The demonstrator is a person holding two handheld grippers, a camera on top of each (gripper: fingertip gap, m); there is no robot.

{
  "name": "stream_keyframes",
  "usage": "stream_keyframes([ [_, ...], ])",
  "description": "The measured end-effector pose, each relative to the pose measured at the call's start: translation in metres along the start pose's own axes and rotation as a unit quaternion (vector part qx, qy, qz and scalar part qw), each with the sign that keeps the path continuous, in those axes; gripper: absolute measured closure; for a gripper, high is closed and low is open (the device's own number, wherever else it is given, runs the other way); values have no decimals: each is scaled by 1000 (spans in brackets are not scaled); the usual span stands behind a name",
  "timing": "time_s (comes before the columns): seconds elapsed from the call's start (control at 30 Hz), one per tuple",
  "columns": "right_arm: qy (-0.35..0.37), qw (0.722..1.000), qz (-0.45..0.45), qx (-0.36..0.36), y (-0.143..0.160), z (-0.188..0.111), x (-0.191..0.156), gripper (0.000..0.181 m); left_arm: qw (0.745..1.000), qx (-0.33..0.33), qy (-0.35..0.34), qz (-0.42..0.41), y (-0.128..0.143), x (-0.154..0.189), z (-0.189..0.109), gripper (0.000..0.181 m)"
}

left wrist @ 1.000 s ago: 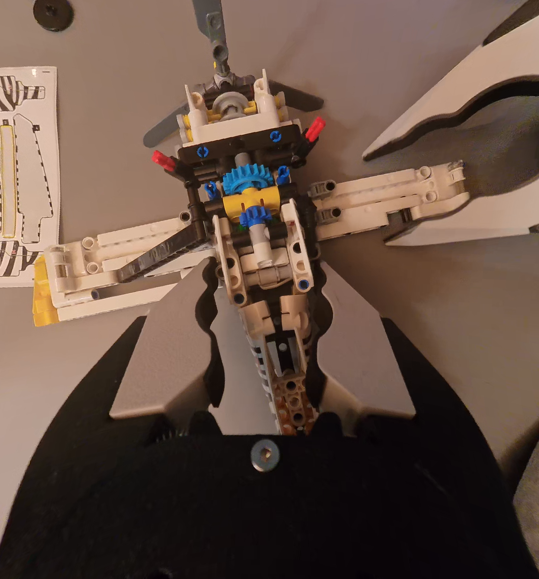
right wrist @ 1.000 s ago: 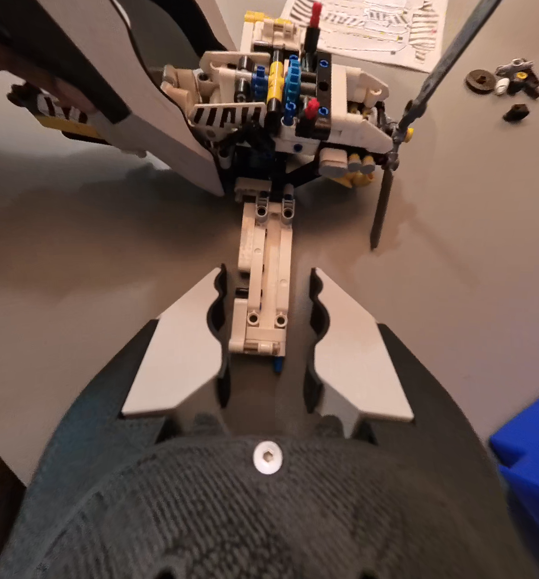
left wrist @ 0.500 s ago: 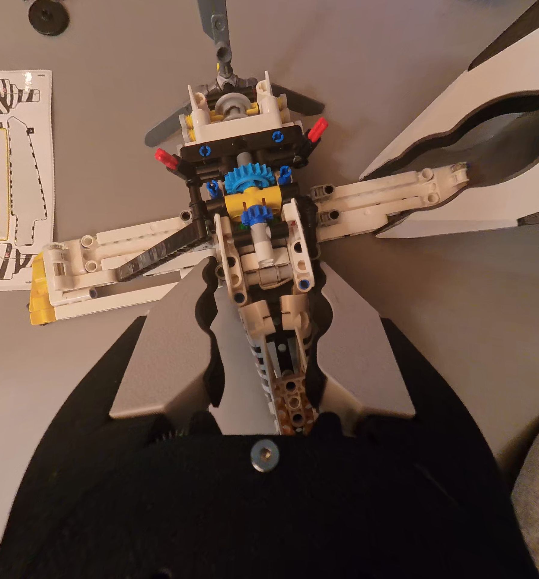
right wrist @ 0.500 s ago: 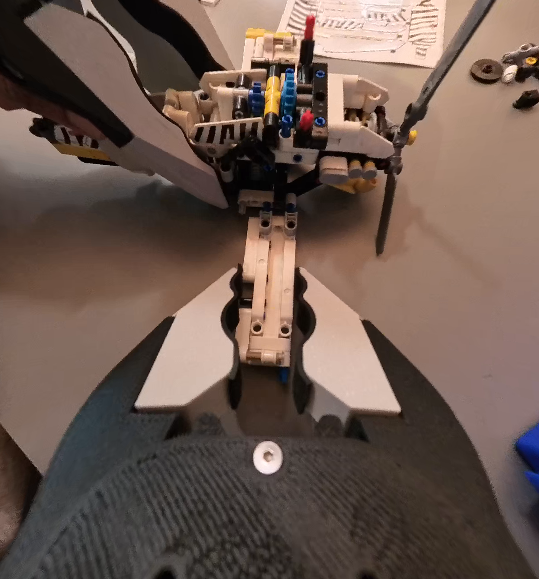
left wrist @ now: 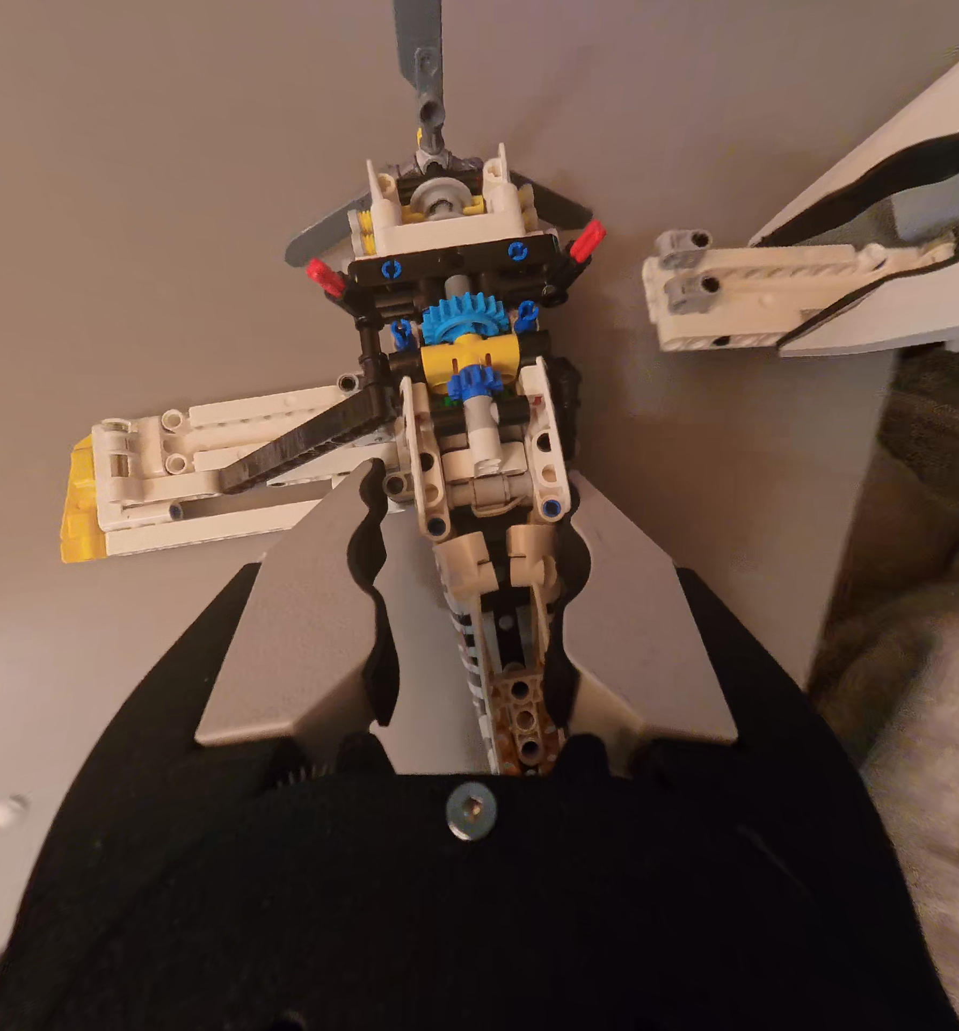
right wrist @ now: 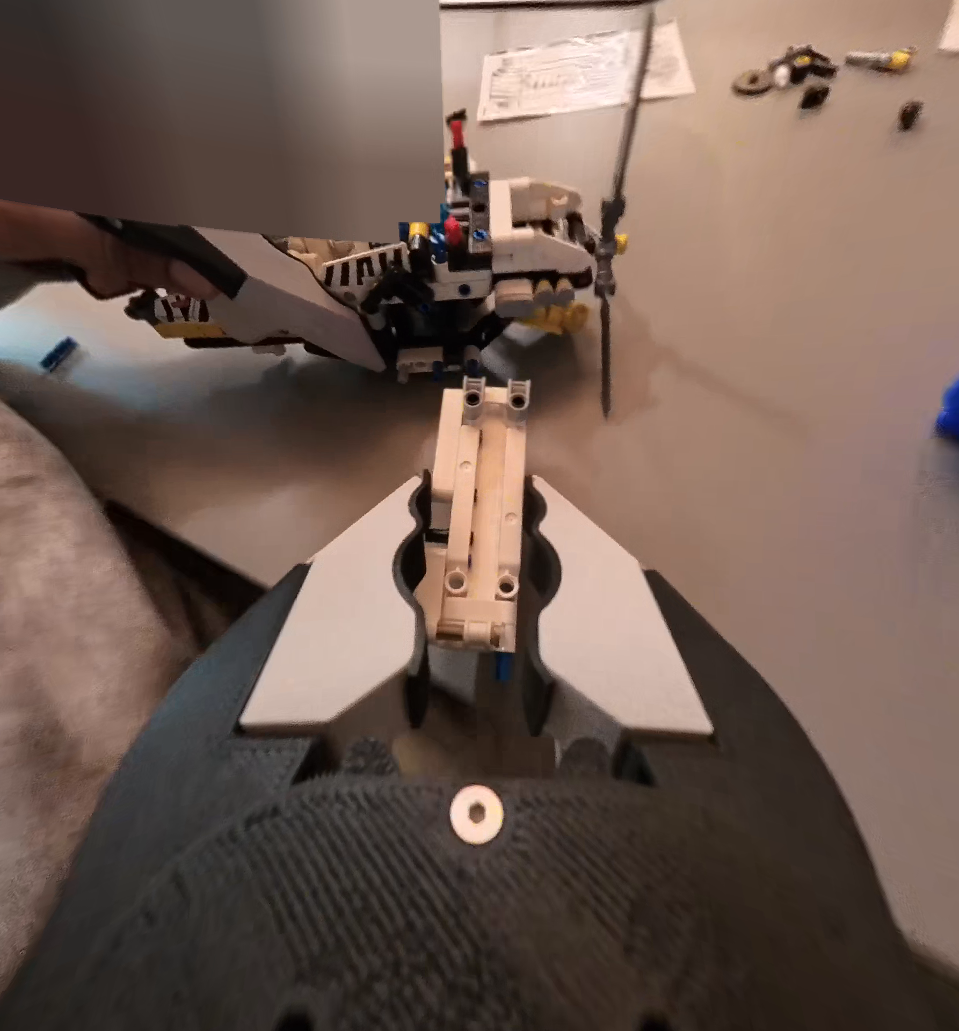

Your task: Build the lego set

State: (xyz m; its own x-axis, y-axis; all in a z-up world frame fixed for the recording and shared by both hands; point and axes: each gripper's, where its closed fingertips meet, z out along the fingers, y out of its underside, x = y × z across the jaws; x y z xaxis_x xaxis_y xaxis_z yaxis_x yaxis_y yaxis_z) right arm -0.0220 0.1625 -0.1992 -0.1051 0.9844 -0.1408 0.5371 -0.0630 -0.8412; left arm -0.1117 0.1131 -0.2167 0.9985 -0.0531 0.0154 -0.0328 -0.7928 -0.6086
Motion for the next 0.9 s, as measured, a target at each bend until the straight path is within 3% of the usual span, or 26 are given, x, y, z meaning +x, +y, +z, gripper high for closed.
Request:
stream_keyframes([
  [0.17,22,999,42,9,46,-41,-53,150,999,16,17,23,25,66,-19,120],
  [0.33,34,998,44,23,73,-52,-92,150,999,13,26,44,41,105,-31,120],
  [0.6,26,998,26,45,75,-51,-99,150,998,18,19,63,49,118,-36,120],
  [0.9,32,999,-14,16,72,-53,-101,150,997,5,0,81,50,120,-36,120],
])
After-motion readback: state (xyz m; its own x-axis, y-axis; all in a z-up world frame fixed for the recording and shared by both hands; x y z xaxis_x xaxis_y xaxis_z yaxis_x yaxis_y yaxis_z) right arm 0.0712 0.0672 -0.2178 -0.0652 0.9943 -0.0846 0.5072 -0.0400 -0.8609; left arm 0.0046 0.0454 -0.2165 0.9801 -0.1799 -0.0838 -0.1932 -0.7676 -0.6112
